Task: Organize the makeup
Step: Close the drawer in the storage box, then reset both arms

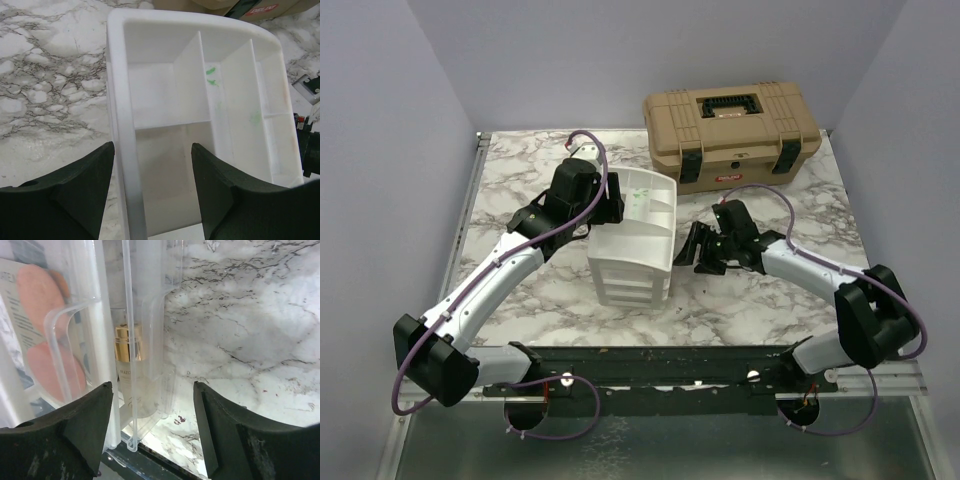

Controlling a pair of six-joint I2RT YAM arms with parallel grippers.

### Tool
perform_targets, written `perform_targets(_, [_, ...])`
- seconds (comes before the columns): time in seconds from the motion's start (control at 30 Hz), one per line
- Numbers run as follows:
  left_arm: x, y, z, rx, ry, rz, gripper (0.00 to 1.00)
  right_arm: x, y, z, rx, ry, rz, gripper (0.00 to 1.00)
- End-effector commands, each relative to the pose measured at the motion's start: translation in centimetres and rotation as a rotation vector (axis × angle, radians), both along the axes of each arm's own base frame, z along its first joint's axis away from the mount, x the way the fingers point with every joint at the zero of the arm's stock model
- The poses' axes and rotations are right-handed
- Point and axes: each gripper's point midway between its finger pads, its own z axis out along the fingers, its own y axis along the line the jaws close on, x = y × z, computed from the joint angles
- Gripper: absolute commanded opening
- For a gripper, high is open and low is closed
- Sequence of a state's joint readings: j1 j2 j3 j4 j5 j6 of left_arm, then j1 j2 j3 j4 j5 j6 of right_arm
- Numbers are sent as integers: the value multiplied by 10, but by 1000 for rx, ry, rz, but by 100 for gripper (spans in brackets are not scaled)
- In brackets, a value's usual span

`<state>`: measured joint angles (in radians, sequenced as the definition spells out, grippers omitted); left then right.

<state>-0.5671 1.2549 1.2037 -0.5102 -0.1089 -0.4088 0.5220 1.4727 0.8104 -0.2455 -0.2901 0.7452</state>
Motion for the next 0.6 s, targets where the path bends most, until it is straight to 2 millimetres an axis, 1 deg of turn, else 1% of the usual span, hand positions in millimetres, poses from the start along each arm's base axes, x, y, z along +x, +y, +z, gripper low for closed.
perform_targets(0.0, [-21, -11, -13, -19, 67, -66, 65, -4, -19, -3, -69, -19, -83, 71])
perform_targets(0.13, [-24, -9, -14, -23, 73, -63, 65, -3, -28, 1, -59, -54, -158, 68])
perform_targets(0.23, [-26, -9, -14, -26, 75, -63, 65, -5, -32, -2, -53, -50, -203, 64])
perform_targets(0.3, [-28, -9, -14, -30, 75, -68, 65, -7, -25, -5, -24, -28, -188, 62])
perform_targets(0.4, [-29, -9, -13, -38, 77, -72, 66, -10, -14, -16, -1, 40, -150, 59])
perform_targets(0.5, [-31, -11, -12, -47, 80, -81, 65, -15, 10, -21, 86, 90, -35, 58])
perform_targets(0.57, [-31, -12, -12, -49, 83, -84, 65, -16, 26, -16, 134, 75, 29, 58])
